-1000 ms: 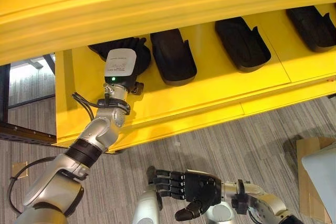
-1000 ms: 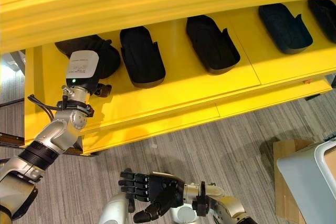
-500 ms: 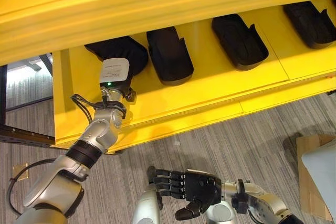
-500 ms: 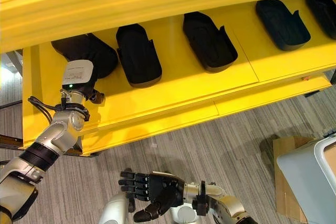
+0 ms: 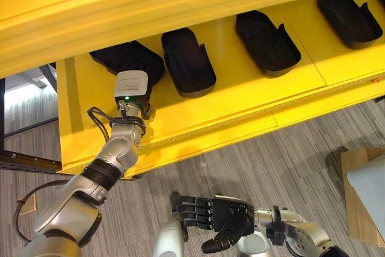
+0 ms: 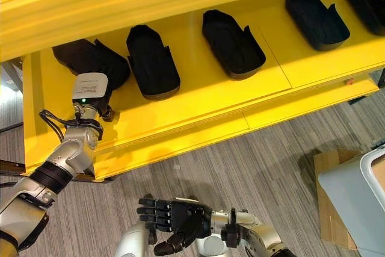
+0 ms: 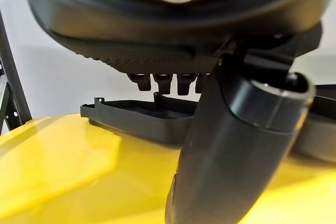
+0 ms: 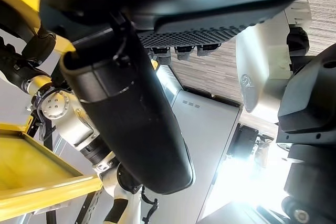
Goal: Move parts from the plastic box to the shelf.
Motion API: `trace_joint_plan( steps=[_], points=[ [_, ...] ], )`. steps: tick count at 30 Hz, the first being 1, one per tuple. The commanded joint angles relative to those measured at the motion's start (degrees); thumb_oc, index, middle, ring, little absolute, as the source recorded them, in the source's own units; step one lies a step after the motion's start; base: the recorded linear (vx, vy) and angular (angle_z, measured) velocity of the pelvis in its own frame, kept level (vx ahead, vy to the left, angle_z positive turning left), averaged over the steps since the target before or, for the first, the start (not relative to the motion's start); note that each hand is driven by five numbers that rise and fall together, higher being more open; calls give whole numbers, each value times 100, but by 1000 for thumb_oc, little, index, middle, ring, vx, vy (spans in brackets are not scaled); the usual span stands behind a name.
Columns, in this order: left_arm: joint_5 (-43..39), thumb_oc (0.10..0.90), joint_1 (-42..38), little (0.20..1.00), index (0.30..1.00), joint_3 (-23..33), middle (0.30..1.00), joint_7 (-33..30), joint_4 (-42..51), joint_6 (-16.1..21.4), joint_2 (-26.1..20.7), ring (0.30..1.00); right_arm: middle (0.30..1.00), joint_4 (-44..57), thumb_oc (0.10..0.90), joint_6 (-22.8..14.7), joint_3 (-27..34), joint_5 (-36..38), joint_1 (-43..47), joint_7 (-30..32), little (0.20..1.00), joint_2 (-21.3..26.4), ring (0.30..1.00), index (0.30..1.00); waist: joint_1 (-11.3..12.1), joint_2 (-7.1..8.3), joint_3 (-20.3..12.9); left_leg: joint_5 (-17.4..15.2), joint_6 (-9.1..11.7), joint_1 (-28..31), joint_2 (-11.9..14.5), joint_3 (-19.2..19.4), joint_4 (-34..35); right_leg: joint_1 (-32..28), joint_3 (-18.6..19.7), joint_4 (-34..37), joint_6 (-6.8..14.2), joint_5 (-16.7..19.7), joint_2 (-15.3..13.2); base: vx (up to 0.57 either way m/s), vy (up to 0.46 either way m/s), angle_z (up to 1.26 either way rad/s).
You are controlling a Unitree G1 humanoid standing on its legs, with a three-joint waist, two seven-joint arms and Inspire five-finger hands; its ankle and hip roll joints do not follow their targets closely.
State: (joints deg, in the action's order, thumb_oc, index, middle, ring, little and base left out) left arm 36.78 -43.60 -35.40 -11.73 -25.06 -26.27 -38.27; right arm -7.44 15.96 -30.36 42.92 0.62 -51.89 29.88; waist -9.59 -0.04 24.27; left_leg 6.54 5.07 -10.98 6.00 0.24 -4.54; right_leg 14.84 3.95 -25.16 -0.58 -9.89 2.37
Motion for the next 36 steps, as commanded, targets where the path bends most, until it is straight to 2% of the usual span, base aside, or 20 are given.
trace_joint_plan(
  steps=[1,21,36],
  points=[
    [479,900,-560,1000,1000,92,1000,-112,-420,-324,-11,1000,1000,536,900,-92,-71,274,-57,-490,1000,-240,1000,1000,-149,127,-228,-542,-421,13,-276,54,-440,-186,-474,663,185,409,-173,0,0,0],
    [1154,900,-650,1000,1000,0,1000,1143,-869,-1246,132,1000,1000,525,900,-6,-28,127,-84,-648,1000,-232,1000,1000,-244,97,-185,-538,-402,7,-248,91,-468,-133,-492,569,180,355,-191,1,0,0],
    [1130,900,-303,1000,1000,170,1000,1717,-576,-1384,-120,1000,1000,571,900,-53,36,130,-136,-575,1000,-223,1000,1000,-176,32,-174,-517,-396,33,-259,64,-414,-172,-541,601,172,336,-216,0,0,0]
  ],
)
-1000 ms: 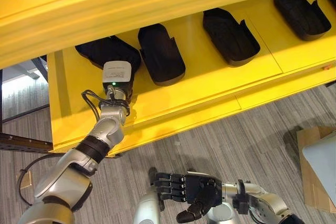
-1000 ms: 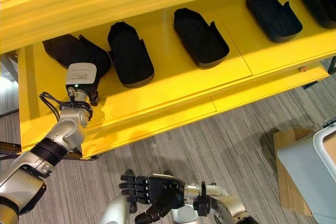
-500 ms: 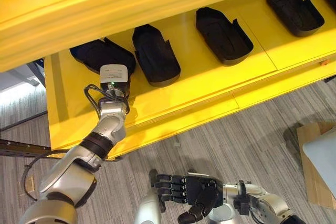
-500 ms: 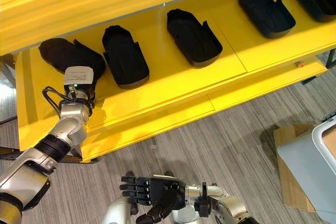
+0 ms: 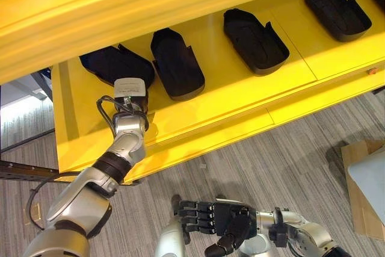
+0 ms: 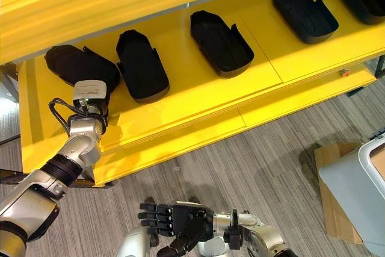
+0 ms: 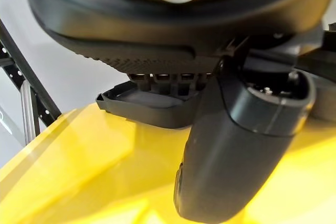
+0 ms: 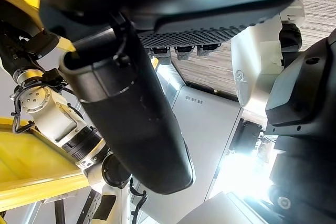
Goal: Move parts from the plastic box to the shelf.
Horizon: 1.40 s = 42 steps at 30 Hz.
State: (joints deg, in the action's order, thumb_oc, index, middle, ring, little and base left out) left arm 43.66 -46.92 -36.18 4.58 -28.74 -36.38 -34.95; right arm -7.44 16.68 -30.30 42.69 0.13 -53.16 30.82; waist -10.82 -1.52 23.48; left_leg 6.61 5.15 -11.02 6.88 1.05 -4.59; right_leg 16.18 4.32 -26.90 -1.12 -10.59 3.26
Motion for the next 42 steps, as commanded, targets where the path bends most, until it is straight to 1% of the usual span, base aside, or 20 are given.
trace_joint_plan(
  steps=[1,7,9,12,17,28,31,34,36,38,39,41,42],
  points=[
    [451,900,53,1000,1000,259,1000,144,-185,-370,-478,1000,1000,580,900,-122,37,157,-86,-438,1000,-314,1000,1000,-47,173,-94,-522,-404,37,-349,-21,-409,-305,-583,769,224,403,-306,0,0,0],
    [464,900,237,1000,1000,331,1000,470,-2,-351,-673,1000,1000,610,900,-111,79,154,-113,-395,1000,-301,1000,1000,-11,124,-88,-515,-399,66,-356,-32,-393,-341,-616,778,225,391,-327,0,0,0],
    [387,900,297,1000,1000,356,1000,487,33,-347,-716,1000,1000,609,900,-105,98,150,-113,-387,1000,-298,1000,1000,-2,107,-93,-508,-395,80,-359,-33,-370,-355,-621,796,223,388,-328,0,0,0],
    [542,900,494,1000,1000,459,1000,816,124,-311,-895,1000,1000,602,900,-99,157,165,-122,-383,1000,-265,1000,1000,36,72,-100,-499,-392,96,-362,-49,-358,-374,-639,802,218,378,-345,0,0,0],
    [734,900,746,1000,1000,575,1000,1013,353,-366,-1005,1000,1000,615,900,-83,195,175,-138,-357,1000,-251,1000,1000,75,35,-122,-505,-400,137,-377,-56,-329,-415,-659,823,215,365,-360,0,0,0],
    [1001,900,992,1000,1000,732,1000,1179,593,-347,-1190,1000,1000,664,900,-31,242,186,-180,-332,1000,-220,1000,1000,113,4,-158,-503,-408,183,-392,-60,-303,-459,-674,840,220,358,-375,0,0,0],
    [1069,900,1030,1000,1000,793,1000,1197,609,-252,-1236,1000,1000,681,900,-12,256,174,-201,-328,1000,-206,1000,1000,116,-3,-167,-502,-407,197,-393,-58,-297,-472,-671,845,219,354,-378,0,0,0],
    [1192,900,1060,1000,1000,807,1000,1272,687,-259,-1251,1000,1000,668,900,-12,268,180,-204,-348,1000,-206,1000,1000,122,-3,-167,-503,-408,204,-395,-66,-293,-478,-674,844,223,355,-378,0,0,0],
    [1221,900,1098,1000,1000,845,1000,1214,744,-206,-1279,1000,1000,665,900,-8,273,168,-203,-355,1000,-206,1000,1000,131,-4,-166,-504,-408,199,-400,-72,-302,-478,-674,836,221,351,-378,0,0,0],
    [2055,900,1073,1000,1000,795,1000,1253,970,227,-1364,1000,1000,689,900,33,284,192,-178,-339,1000,-201,1000,1000,140,6,-181,-513,-414,201,-407,-82,-301,-482,-669,832,211,342,-375,18,4,3],
    [2347,900,1000,1000,1000,741,1000,1339,1034,515,-1481,1000,1000,655,900,14,277,190,-186,-363,1000,-184,1000,1000,140,7,-193,-513,-410,201,-399,-73,-304,-479,-671,824,215,342,-376,26,3,4],
    [2769,900,878,1000,1000,629,1000,1625,1341,915,-1652,1000,1000,580,900,-26,267,208,-176,-407,1000,-164,1000,1000,144,-2,-199,-521,-405,206,-402,-84,-316,-491,-687,814,223,341,-390,15,-1,2],
    [2868,900,877,1000,1000,619,1000,1702,1438,996,-1686,1000,1000,572,900,-35,270,207,-186,-409,1000,-169,1000,1000,148,-3,-207,-520,-404,210,-401,-85,-314,-494,-691,813,223,340,-392,0,0,0]
  ],
)
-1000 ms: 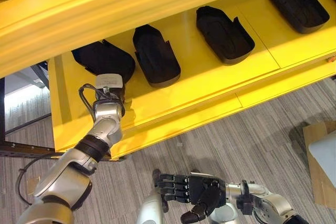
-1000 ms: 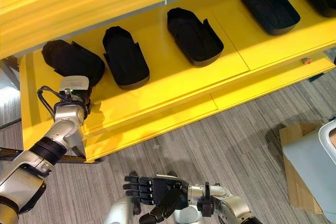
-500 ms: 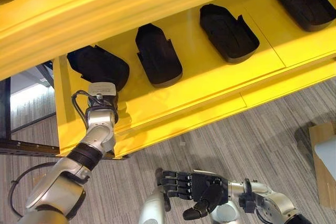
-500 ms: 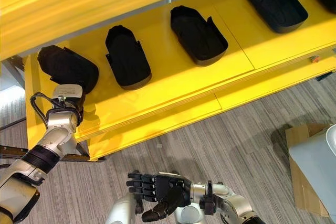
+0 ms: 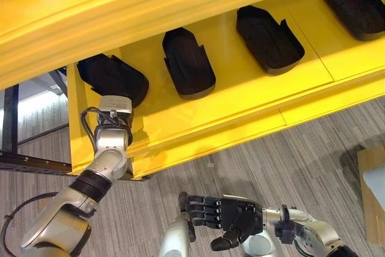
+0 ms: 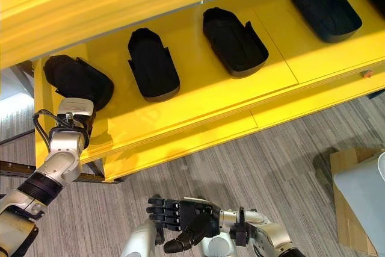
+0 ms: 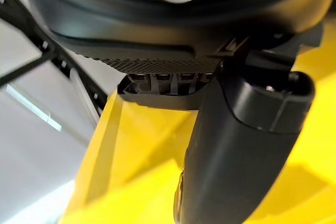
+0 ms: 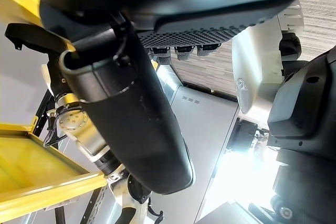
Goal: Move parts from the plastic box to the shelf.
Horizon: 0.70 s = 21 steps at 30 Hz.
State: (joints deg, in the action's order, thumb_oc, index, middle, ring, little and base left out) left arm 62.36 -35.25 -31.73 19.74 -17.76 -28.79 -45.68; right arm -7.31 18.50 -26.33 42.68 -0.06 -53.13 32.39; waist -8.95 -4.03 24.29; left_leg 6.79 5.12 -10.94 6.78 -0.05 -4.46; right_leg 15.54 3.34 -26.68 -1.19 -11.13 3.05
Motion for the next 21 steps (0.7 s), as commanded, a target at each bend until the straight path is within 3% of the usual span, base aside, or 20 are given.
trace_joint_plan(
  steps=[1,7,13,18,21],
  points=[
    [1048,900,-290,1000,1000,168,1000,226,393,270,-635,1000,1000,561,900,-212,-123,218,-165,-410,1000,-322,1000,1000,-37,247,-291,-538,-401,202,-393,19,-326,-433,-593,793,229,393,-370,0,0,0],
    [1285,900,-230,1000,1000,172,1000,233,690,740,-851,1000,1000,547,900,-145,-62,223,-173,-435,1000,-293,1000,1000,-32,209,-325,-538,-391,250,-407,-1,-307,-492,-590,820,232,388,-378,13,4,0],
    [1427,900,-217,1000,1000,118,1000,407,877,979,-976,1000,1000,538,900,-126,-29,238,-177,-448,1000,-265,1000,1000,-29,192,-338,-544,-393,266,-417,-16,-306,-505,-598,805,239,381,-384,0,0,0],
    [1131,900,-139,1000,1000,185,1000,118,882,718,-962,1000,1000,546,900,-81,-18,236,-185,-454,1000,-284,1000,1000,-16,191,-365,-538,-393,281,-418,-25,-305,-522,-600,806,243,381,-378,0,0,0],
    [718,900,-164,1000,1000,241,1000,-428,835,446,-903,1000,1000,593,900,-35,-20,260,-182,-426,1000,-271,1000,1000,-23,204,-358,-529,-397,289,-408,-26,-301,-538,-585,819,233,387,-368,0,0,0]
  ],
)
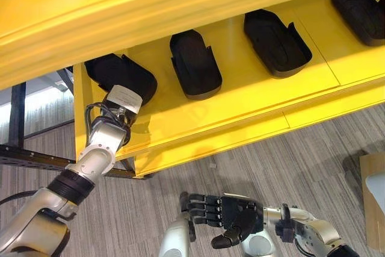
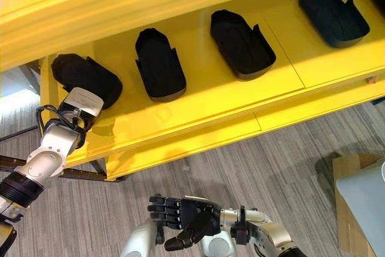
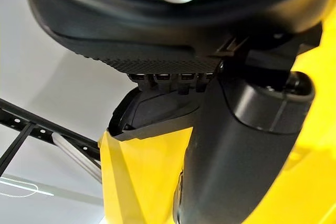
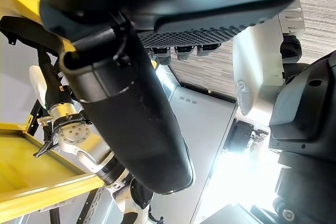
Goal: Move parts from the plastic box to the shelf.
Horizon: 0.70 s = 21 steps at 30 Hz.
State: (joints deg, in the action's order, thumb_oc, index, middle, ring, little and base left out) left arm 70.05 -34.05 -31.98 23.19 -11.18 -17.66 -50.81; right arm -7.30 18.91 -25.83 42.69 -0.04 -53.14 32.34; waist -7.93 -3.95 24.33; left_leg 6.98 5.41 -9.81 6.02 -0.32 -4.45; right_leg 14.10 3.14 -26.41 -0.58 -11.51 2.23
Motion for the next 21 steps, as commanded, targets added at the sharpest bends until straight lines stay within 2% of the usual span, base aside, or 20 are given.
trace_joint_plan(
  steps=[1,2,3,4,10,13,14,17,21],
  points=[
    [-104,900,-294,1000,1000,269,1000,-817,167,-726,-373,1000,1000,587,900,-80,-71,255,-189,-437,1000,-271,1000,1000,-126,197,-363,-547,-426,181,-332,0,-298,-396,-562,794,171,424,-283,0,0,0],
    [-132,900,-293,1000,1000,275,1000,-843,161,-760,-362,1000,1000,584,900,-85,-72,246,-196,-444,1000,-276,1000,1000,-126,199,-364,-547,-425,182,-332,0,-297,-397,-560,793,173,423,-282,0,0,0],
    [-327,900,-269,1000,1000,339,1000,-1065,119,-949,-307,1000,1000,578,900,-91,-70,214,-213,-467,1000,-298,1000,1000,-125,205,-370,-547,-423,175,-331,0,-300,-387,-554,784,179,418,-280,0,0,0],
    [-772,900,-281,1000,1000,394,1000,-1591,-30,-1061,-233,1000,1000,584,900,-87,-84,207,-213,-451,1000,-321,1000,1000,-131,217,-368,-548,-429,170,-330,4,-303,-385,-544,788,182,425,-276,0,0,0],
    [-1603,900,-345,1000,1000,466,1000,-2484,-253,-1127,22,1000,1000,598,900,-68,-92,186,-221,-489,1000,-367,1000,1000,-137,260,-379,-535,-436,160,-320,0,-298,-372,-526,787,185,438,-250,0,0,0],
    [-1801,900,-355,1000,1000,490,1000,-2691,-283,-1272,146,1000,1000,587,900,-69,-85,202,-210,-510,1000,-388,1000,1000,-135,287,-373,-534,-439,146,-319,-6,-310,-367,-523,787,183,446,-245,-4,-16,0],
    [-2318,900,-414,1000,1000,585,1000,-3139,-460,-1465,350,1000,1000,592,900,-68,-98,206,-216,-522,1000,-422,1000,1000,-141,333,-376,-540,-449,137,-314,-10,-327,-371,-513,797,184,457,-229,-12,-52,1],
    [-2874,900,-449,1000,1000,736,1000,-3594,-698,-1290,595,1000,1000,650,900,-86,-144,209,-249,-467,1000,-472,1000,1000,-145,388,-365,-544,-453,107,-295,2,-359,-353,-496,792,192,472,-207,-20,-49,0],
    [-2809,900,-525,1000,1000,719,1000,-3507,-730,-1182,757,1000,1000,689,900,-98,-156,213,-241,-468,1000,-496,1000,1000,-155,421,-333,-546,-455,83,-287,1,-362,-327,-494,789,195,484,-189,-27,-26,-1]
  ],
)
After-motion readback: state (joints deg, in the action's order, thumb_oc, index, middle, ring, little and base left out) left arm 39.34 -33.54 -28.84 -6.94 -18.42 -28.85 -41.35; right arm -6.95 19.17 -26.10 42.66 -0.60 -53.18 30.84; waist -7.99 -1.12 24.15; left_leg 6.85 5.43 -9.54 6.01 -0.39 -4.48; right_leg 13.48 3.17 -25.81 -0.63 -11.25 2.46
